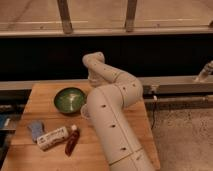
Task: Place the eraser in the ceramic cup
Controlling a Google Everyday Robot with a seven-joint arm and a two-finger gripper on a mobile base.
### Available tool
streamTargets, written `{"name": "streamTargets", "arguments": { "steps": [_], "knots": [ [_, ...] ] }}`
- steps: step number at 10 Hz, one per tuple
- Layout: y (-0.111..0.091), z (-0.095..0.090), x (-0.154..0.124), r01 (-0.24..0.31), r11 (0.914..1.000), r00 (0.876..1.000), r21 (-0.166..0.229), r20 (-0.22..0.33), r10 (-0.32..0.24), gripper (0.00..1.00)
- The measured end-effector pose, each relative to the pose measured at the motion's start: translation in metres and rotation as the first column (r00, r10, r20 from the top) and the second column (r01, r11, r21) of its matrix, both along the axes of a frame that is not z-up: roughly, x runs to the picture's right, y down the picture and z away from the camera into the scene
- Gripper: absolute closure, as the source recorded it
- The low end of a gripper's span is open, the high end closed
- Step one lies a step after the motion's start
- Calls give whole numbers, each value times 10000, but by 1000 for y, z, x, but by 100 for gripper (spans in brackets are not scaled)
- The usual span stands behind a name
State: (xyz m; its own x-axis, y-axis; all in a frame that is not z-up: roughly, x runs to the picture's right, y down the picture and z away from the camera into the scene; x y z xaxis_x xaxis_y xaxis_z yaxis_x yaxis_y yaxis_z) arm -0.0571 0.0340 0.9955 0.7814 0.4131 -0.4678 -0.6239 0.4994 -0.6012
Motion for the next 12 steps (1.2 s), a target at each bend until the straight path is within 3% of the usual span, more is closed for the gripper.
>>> {"name": "streamTargets", "arguments": {
  "steps": [3, 5, 7, 8, 9, 12],
  "knots": [
    [-16, -13, 9, -1074, 9934, 9920, 405, 712, 1044, 100],
    [-43, -33, 16, -1796, 9784, 9787, 1019, 1193, 1672, 100],
    [-66, -49, 24, -2283, 9602, 9672, 1608, 1501, 2048, 100],
    [-82, -59, 31, -2627, 9430, 9586, 2045, 1668, 2309, 100],
    [-89, -63, 34, -2793, 9322, 9540, 2303, 1765, 2423, 100],
    [-109, -75, 34, -2989, 9096, 9485, 2886, 1950, 2498, 100]
  ]
}}
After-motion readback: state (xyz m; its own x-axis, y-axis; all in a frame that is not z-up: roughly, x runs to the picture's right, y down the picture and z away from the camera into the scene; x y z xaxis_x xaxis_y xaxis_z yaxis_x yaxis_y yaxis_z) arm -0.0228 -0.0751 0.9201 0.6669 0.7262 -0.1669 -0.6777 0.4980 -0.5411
